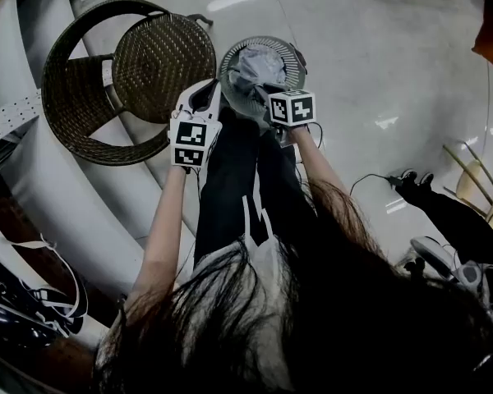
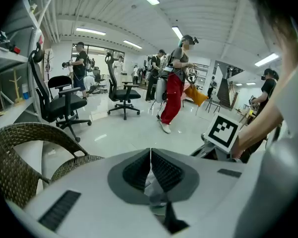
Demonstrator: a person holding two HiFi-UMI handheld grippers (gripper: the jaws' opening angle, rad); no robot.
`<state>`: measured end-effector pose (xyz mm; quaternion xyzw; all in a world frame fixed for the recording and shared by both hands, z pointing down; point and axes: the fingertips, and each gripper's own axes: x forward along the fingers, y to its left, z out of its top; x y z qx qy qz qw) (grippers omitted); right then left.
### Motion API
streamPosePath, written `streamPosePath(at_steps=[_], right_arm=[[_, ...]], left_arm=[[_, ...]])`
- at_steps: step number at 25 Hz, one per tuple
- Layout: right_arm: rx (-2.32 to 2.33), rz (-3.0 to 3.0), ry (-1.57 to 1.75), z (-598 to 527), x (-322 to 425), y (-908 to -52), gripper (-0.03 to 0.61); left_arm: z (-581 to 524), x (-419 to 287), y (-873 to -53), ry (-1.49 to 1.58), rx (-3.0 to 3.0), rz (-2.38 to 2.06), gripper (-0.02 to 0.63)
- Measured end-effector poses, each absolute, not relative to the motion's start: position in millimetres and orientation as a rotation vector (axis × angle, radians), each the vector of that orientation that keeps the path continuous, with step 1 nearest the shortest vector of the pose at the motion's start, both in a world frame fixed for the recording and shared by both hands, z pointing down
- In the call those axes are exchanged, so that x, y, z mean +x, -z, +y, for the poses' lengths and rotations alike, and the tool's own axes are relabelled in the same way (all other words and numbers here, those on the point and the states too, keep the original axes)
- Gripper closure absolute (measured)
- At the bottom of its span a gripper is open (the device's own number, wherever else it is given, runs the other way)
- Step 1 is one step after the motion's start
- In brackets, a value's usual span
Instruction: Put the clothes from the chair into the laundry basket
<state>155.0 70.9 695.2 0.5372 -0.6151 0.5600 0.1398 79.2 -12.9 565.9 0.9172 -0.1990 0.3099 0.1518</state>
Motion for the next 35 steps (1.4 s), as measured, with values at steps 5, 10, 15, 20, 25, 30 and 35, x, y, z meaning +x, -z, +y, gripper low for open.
streamPosePath(at_steps=[5, 10, 15, 20, 25, 30, 35], right_arm=[[1.541, -1.667, -1.578, 65, 144, -741, 0.535], [1.468, -1.574, -1.513, 67, 141, -772, 0.503], [1.477, -1.565, -1.574, 67, 138, -774, 0.359], [1.465, -1.584, -1.568, 69, 135, -774, 0.359], [1.505, -1.619, -1.548, 68, 135, -763, 0.36], [1.606, -1.7, -1.515, 54, 146, -734, 0.36], [1.7, -1.755, -1.485, 57, 157, -697, 0.36]], left_arm=[[-18, 72, -592, -0.931, 2.622, -0.511, 0.595], [-25, 65, -609, -0.953, 2.611, -0.497, 0.595], [-25, 58, -612, -0.945, 2.603, -0.497, 0.595], [-25, 58, -613, -0.936, 2.598, -0.505, 0.595], [-18, 57, -609, -0.927, 2.601, -0.505, 0.595], [-15, 60, -604, -0.916, 2.604, -0.517, 0.594], [-10, 60, -592, -0.885, 2.581, -0.551, 0.595]])
